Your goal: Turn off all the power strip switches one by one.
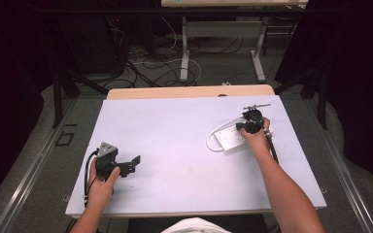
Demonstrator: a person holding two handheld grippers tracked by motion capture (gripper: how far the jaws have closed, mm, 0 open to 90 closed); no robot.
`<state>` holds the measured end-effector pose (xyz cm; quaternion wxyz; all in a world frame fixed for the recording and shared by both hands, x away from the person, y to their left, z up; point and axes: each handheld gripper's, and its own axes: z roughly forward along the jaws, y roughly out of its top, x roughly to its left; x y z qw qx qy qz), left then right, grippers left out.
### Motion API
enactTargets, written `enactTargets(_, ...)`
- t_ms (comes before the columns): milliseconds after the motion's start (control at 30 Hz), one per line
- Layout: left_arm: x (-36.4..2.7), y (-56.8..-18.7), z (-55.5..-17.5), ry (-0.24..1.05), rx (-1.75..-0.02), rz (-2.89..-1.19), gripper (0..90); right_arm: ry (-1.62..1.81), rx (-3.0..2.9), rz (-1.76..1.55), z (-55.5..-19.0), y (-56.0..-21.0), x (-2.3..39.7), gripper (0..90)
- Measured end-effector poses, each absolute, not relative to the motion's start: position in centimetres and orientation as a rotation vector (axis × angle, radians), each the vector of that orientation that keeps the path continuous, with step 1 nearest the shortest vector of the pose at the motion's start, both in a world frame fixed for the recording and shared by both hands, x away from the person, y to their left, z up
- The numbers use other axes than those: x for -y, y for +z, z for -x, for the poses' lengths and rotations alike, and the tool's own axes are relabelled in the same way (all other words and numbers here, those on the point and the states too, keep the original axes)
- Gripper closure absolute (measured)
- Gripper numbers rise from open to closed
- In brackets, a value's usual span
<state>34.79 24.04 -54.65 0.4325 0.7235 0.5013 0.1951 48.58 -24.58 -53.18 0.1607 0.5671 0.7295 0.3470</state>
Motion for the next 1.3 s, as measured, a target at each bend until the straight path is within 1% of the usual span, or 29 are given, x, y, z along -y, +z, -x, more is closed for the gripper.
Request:
enactTargets(533, -24.1, -54.6, -34.8, 0.479, -1.252, -1.807, 1.4, 1.005, -2.089, -1.633, -48.8, -53.1, 24.7, 90.0)
enactTargets(900, -24.2, -54.6, -34.8, 0.481, -1.253, -1.809, 1.4, 0.943, -2.166, -1.630, -49.6, -52.6, 24.7, 90.0)
enactTargets(1300, -24.1, -54.7, -34.8, 0.479, -1.253, -1.809, 1.6, 0.889, -2.207, -1.623, -50.4, -50.7, 25.5, 90.0)
